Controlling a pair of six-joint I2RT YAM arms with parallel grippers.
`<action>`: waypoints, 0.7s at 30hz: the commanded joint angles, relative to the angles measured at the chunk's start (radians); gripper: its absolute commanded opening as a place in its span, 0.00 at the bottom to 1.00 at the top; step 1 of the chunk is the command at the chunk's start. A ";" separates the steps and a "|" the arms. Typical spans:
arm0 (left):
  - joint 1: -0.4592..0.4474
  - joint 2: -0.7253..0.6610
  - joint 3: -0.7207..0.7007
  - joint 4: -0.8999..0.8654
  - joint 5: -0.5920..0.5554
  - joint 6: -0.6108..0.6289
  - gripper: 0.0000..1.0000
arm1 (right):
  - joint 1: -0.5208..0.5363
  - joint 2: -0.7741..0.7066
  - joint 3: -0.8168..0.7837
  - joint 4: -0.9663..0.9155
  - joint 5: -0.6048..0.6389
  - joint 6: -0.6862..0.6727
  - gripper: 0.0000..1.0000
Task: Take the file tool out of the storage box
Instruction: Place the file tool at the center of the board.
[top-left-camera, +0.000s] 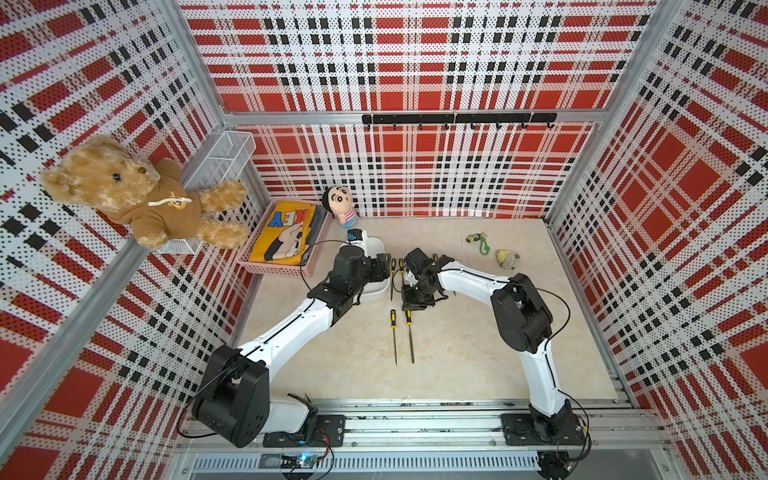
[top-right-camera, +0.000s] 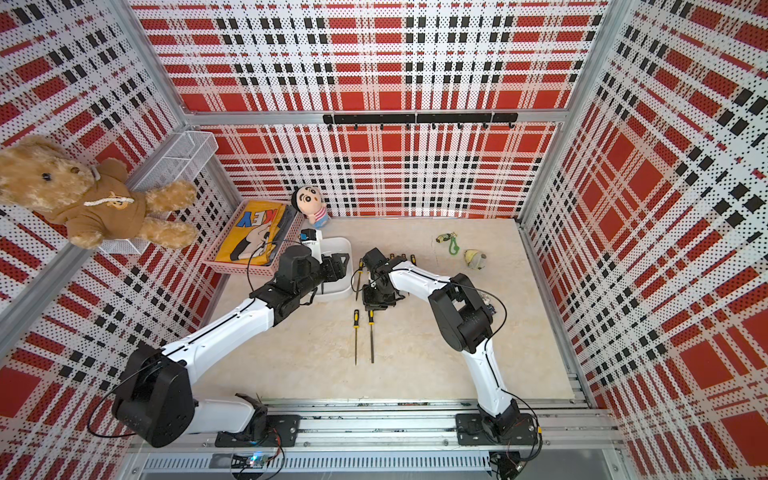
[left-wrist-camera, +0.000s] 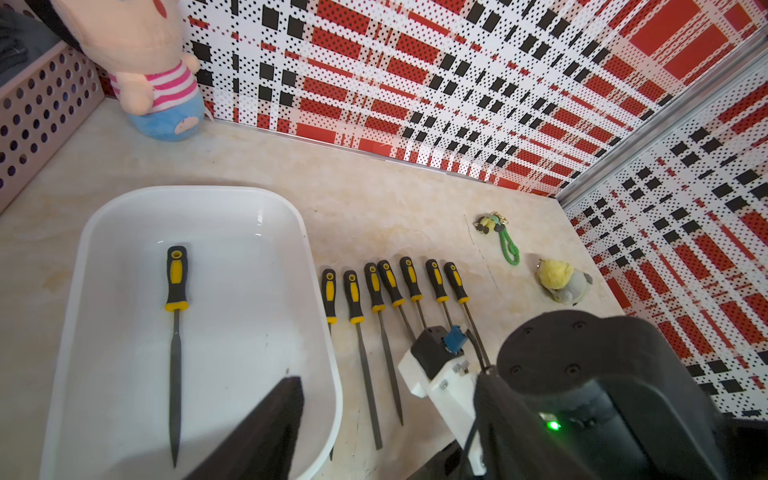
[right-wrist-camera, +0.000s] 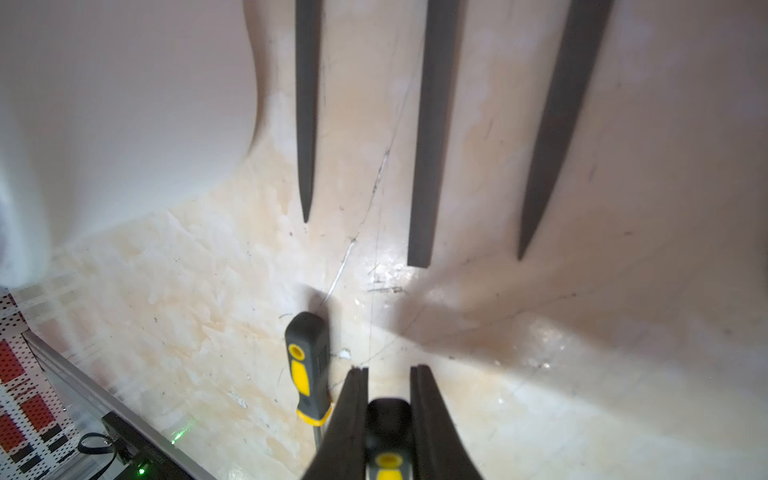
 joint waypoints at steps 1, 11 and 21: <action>-0.004 0.029 0.026 -0.022 -0.016 -0.001 0.72 | -0.006 0.014 -0.011 0.025 0.028 0.007 0.31; 0.001 0.093 0.097 -0.099 -0.083 -0.024 0.72 | -0.017 -0.036 -0.046 0.069 0.045 0.016 0.45; 0.142 0.422 0.427 -0.389 -0.156 -0.110 0.66 | -0.120 -0.294 -0.190 0.202 0.133 -0.007 0.48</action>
